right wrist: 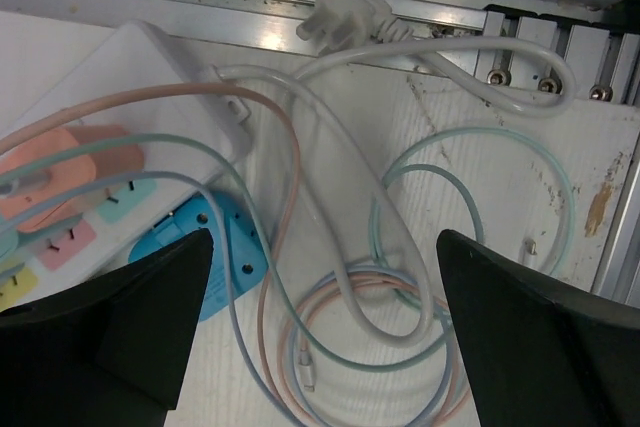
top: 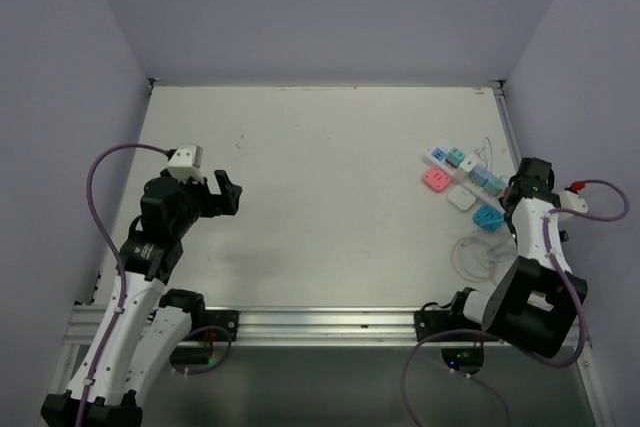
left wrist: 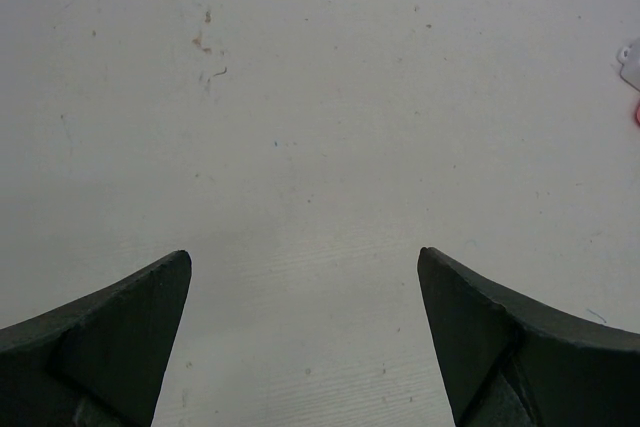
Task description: Pull the plug off the socket
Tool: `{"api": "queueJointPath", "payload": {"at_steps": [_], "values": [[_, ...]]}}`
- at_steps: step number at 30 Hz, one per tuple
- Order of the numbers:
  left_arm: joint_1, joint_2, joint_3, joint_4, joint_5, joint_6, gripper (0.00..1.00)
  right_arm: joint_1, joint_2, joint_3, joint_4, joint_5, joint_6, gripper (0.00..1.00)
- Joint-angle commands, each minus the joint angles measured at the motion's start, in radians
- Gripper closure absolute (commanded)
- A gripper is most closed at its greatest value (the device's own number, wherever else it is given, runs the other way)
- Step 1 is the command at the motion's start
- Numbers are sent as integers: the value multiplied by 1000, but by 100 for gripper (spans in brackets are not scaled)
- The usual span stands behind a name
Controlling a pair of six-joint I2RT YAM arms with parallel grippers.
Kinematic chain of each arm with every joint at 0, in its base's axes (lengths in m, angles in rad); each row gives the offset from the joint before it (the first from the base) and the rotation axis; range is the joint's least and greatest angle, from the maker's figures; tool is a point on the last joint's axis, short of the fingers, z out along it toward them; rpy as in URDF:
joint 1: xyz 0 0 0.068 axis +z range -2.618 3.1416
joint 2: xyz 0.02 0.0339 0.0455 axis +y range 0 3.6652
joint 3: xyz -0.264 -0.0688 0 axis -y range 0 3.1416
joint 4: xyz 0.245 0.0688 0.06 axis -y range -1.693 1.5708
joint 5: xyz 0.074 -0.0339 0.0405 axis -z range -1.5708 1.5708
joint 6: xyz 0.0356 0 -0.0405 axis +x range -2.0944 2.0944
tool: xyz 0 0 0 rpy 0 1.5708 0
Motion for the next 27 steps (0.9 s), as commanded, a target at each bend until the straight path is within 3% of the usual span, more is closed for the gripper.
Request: {"api": "queueJointPath", "payload": {"at_steps": [1,9,14,25,27], "values": [[-8,4,9,55,-9,3,0,-55,63,-28,93,-79,50,1],[-6,36,12,53,-7,3,0,-85,161,-86,168,-196,16,2],[0,46,16,50,-7,3,0,-85,196,-126,202,-286,7,12],[12,51,18,50,-7,1,0,-62,149,-219,257,-455,-45,67],[13,51,18,50,-6,1,0,-39,129,-223,252,-454,-64,72]]}}
